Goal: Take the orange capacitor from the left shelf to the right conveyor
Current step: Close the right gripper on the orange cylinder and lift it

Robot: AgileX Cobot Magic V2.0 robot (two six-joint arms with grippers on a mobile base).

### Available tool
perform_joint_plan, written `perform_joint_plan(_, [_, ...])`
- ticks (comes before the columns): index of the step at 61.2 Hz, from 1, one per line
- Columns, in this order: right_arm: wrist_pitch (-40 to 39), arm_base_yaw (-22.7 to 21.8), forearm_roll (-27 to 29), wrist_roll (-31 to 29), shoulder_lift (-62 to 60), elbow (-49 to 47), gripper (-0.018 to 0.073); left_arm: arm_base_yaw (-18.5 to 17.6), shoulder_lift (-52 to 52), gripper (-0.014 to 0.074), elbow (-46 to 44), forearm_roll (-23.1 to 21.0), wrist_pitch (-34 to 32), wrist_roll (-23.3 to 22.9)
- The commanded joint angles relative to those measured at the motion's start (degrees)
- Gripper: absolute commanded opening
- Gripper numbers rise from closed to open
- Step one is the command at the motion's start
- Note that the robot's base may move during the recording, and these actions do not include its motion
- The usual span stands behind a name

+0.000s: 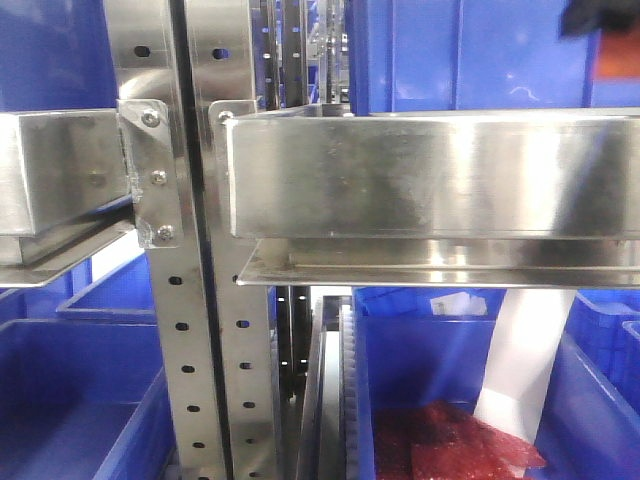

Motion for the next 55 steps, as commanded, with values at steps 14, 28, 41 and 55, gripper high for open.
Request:
perform_joint_plan(14, [15.78,-4.52,-8.85,-0.02,-18.26,0.74,0.005,-0.39,-0.65,-0.0127,-0.27,-0.1,-4.95,-0.08])
perform_joint_plan(28, [22.88,-4.96,-6.93,0.03,-34.02,7.87,0.005,-0.39,-0.65,-0.0127,-0.27,-0.1,-4.95,-0.08])
perform_joint_plan(41, [36.94,-4.9,-6.23,0.03,-49.66,9.36,0.005,-0.39,-0.65,-0.0127,-0.27,-0.1,-4.95,-0.08])
perform_joint_plan(55, [44.77,-4.9,-4.83,0.03,-62.95,8.67,0.005,-0.39,-0.65,-0.0127,-0.27,-0.1,-4.95,-0.08])
